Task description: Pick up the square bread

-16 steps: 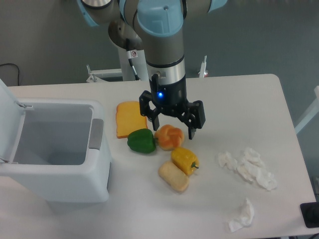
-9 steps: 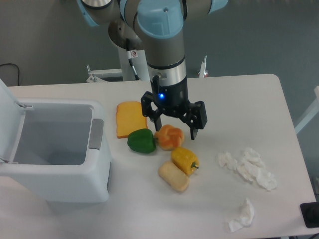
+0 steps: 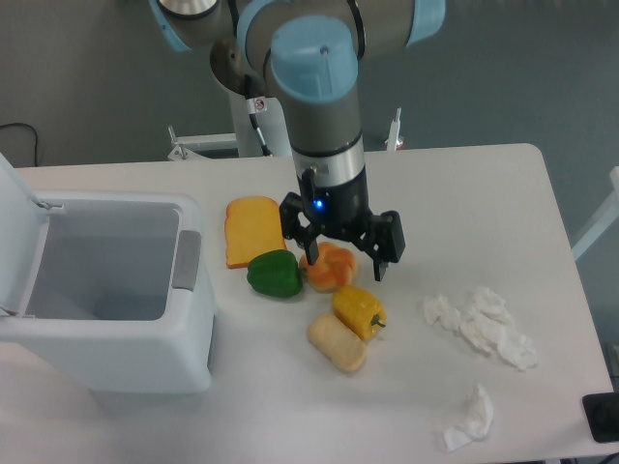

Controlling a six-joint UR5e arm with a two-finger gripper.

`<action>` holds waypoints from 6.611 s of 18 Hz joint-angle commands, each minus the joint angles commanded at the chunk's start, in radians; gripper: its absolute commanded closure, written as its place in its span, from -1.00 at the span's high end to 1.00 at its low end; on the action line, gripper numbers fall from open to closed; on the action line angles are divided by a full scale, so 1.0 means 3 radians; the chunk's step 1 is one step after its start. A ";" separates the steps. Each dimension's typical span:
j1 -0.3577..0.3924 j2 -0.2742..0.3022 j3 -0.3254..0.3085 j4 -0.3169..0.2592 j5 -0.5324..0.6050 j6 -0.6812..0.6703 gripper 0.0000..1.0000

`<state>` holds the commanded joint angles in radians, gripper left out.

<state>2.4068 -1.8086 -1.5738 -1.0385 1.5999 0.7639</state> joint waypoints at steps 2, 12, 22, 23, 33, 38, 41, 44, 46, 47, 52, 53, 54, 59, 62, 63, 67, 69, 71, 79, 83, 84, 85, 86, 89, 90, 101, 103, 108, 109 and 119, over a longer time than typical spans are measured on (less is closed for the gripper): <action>-0.0010 -0.0010 -0.0036 0.0005 0.0005 -0.0015 1.00; -0.0036 -0.0163 -0.0102 0.0189 0.0000 -0.0005 1.00; -0.0056 -0.0414 -0.0056 0.0256 -0.0005 0.0020 1.00; -0.0056 -0.0429 -0.0056 0.0256 -0.0010 -0.0005 1.00; -0.0026 -0.0680 -0.0041 0.0245 -0.0031 -0.0858 1.00; -0.0026 -0.0849 0.0097 0.0240 -0.0102 -0.1232 1.00; -0.0021 -0.0915 0.0123 0.0245 -0.0128 -0.1472 1.00; -0.0010 -0.0946 0.0123 0.0240 -0.0133 -0.1651 1.00; -0.0010 -0.1002 0.0107 0.0240 -0.0123 -0.1723 1.00; -0.0010 -0.1028 0.0102 0.0245 -0.0118 -0.1743 1.00; -0.0010 -0.1023 0.0046 0.0251 -0.0112 -0.1754 1.00; -0.0010 -0.1023 0.0021 0.0261 -0.0112 -0.1754 1.00; -0.0005 -0.1023 0.0015 0.0281 -0.0112 -0.1759 1.00; 0.0000 -0.1068 0.0025 0.0297 -0.0112 -0.1810 1.00; 0.0010 -0.1084 0.0041 0.0297 -0.0107 -0.1815 1.00; 0.0015 -0.1104 0.0046 0.0297 -0.0107 -0.1820 1.00; 0.0051 -0.1130 0.0046 0.0297 -0.0107 -0.1820 1.00; 0.0056 -0.1155 0.0051 0.0307 -0.0107 -0.1815 1.00; 0.0066 -0.1176 0.0051 0.0332 -0.0102 -0.1815 1.00; 0.0066 -0.1176 0.0030 0.0348 -0.0102 -0.1912 1.00; 0.0061 -0.1181 0.0046 0.0348 -0.0092 -0.1923 1.00; 0.0061 -0.1181 0.0051 0.0353 -0.0092 -0.1958 1.00; 0.0061 -0.1191 0.0056 0.0353 -0.0092 -0.1994 1.00; 0.0061 -0.1207 0.0066 0.0353 -0.0092 -0.2025 1.00; 0.0056 -0.1237 0.0122 0.0348 -0.0092 -0.2122 1.00; 0.0056 -0.1242 0.0123 0.0348 -0.0092 -0.2132 1.00; 0.0046 -0.1248 0.0122 0.0348 0.0092 -0.2122 1.00; 0.0046 -0.1248 0.0123 0.0348 0.0092 -0.2132 1.00; 0.0041 -0.1263 0.0123 0.0353 0.0087 -0.2188 1.00; 0.0041 -0.1263 0.0128 0.0353 0.0082 -0.2194 1.00; 0.0000 -0.1268 0.0148 0.0358 0.0056 -0.2275 1.00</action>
<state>2.4068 -2.1890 -1.5294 -0.9311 1.6168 0.0813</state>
